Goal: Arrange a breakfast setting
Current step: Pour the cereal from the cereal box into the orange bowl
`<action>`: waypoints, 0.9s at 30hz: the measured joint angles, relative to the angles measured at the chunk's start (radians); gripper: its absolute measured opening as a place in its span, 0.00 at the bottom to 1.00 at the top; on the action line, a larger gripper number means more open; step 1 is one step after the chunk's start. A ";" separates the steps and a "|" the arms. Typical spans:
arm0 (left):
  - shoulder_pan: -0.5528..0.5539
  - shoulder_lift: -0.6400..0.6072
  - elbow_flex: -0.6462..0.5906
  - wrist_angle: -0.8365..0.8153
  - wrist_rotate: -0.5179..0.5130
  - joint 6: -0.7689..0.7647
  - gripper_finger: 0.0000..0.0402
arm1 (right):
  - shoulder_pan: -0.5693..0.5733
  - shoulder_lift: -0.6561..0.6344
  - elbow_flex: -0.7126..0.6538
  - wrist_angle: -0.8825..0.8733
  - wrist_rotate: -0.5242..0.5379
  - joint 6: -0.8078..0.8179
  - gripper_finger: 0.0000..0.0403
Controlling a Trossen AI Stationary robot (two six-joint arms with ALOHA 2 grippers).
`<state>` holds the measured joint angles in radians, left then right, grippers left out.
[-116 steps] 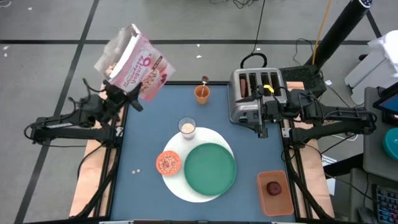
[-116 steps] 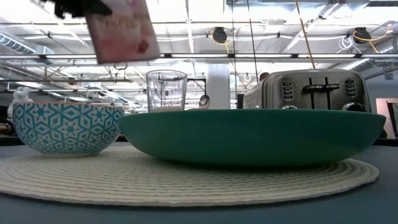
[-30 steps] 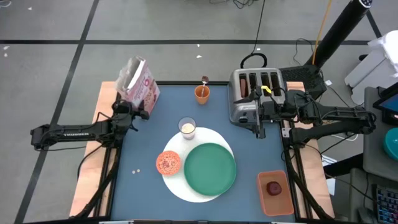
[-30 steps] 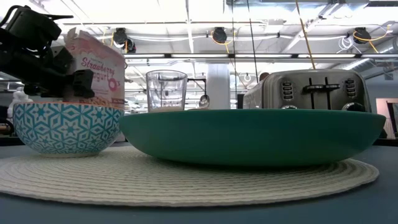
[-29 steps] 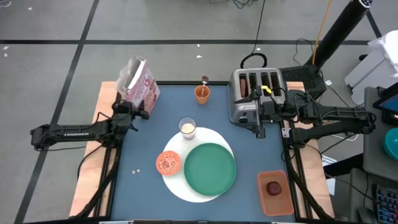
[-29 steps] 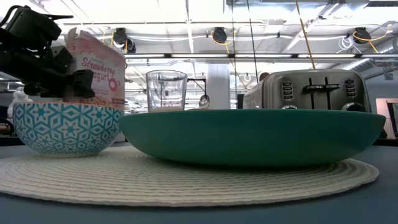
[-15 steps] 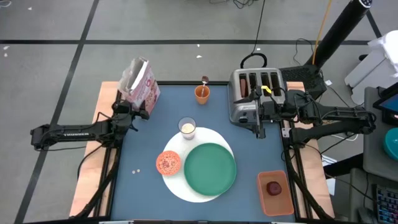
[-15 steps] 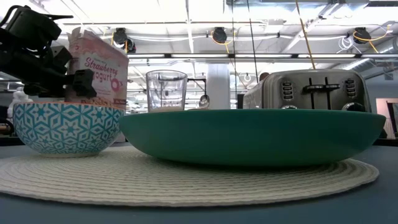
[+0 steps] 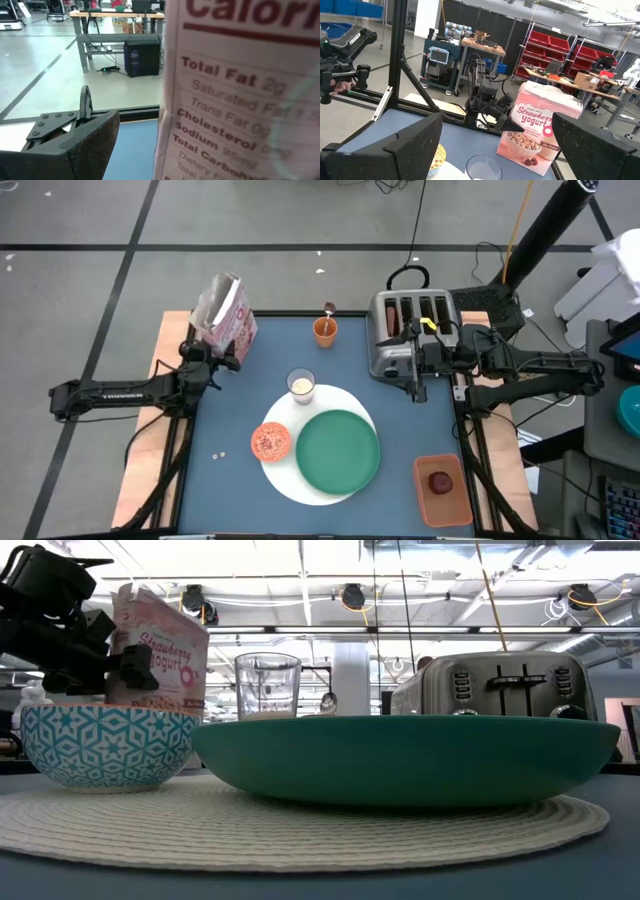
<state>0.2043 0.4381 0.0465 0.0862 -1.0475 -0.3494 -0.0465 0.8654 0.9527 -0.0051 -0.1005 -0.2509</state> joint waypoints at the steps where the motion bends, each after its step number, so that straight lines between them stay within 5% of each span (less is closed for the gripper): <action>1: 0.000 0.000 0.000 0.000 0.000 -0.002 0.98 | 0.000 0.000 0.000 0.000 0.000 0.000 0.91; 19: -0.004 0.000 0.001 0.148 0.001 0.041 0.98 | 0.000 0.000 0.000 0.000 0.000 0.003 0.91; 27: -0.004 -0.001 0.002 0.319 0.001 0.187 0.98 | 0.000 0.000 0.000 0.000 0.000 0.001 0.91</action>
<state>0.2005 0.4374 0.0482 0.4056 -1.0462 -0.1627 -0.0463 0.8654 0.9527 -0.0051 -0.1005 -0.2495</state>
